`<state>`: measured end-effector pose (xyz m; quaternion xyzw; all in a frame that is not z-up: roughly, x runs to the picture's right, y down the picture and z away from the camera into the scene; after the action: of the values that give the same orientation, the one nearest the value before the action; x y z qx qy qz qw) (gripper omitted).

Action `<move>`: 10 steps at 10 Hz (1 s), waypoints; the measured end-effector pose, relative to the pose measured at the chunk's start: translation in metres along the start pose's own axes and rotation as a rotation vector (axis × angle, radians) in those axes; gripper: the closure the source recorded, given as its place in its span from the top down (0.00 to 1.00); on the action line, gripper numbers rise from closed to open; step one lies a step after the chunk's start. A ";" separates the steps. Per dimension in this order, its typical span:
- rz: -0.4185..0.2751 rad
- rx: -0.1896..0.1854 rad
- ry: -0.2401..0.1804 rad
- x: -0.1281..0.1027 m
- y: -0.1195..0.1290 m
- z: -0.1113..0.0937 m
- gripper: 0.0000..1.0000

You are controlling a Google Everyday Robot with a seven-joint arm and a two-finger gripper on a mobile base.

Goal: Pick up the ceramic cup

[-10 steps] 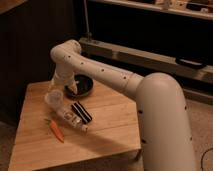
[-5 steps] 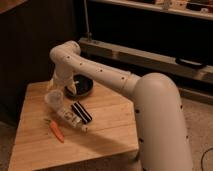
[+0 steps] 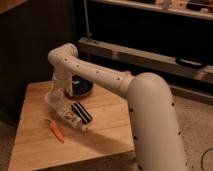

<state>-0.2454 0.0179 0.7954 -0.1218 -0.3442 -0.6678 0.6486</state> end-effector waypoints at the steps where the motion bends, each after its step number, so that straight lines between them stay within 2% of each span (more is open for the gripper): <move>1: -0.003 -0.002 -0.004 0.001 0.000 0.004 0.58; 5: -0.009 -0.032 -0.033 0.004 0.000 0.029 0.58; 10: 0.004 -0.038 -0.067 0.013 0.003 0.053 0.58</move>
<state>-0.2591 0.0409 0.8435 -0.1570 -0.3529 -0.6686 0.6355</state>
